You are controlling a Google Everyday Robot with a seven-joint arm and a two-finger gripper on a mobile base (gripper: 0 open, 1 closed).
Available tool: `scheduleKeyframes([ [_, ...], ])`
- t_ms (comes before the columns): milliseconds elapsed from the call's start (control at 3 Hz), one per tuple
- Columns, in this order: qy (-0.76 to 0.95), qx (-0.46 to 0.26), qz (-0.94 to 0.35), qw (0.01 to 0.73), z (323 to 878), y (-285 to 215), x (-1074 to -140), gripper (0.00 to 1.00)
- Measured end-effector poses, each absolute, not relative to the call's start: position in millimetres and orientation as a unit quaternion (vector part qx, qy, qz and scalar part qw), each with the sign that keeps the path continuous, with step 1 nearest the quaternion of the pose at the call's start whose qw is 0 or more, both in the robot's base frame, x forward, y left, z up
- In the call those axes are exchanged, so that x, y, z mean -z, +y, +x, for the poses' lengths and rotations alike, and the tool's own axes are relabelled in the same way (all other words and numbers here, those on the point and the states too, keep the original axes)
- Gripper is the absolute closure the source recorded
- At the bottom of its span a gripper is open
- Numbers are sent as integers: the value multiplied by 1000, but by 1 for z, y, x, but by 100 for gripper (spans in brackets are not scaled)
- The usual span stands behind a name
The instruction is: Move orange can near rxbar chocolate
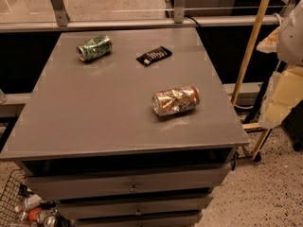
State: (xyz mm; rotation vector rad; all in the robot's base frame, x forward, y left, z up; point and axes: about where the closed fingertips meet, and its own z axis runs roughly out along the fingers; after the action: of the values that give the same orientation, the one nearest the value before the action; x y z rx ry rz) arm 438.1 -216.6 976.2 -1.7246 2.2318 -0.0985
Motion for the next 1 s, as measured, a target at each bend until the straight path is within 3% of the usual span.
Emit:
scheduleKeyframes([
  [333,781,34,-603,159,438,-217,-976,0],
  [1000,720,-21,-676,158,495,-158,-936,0],
])
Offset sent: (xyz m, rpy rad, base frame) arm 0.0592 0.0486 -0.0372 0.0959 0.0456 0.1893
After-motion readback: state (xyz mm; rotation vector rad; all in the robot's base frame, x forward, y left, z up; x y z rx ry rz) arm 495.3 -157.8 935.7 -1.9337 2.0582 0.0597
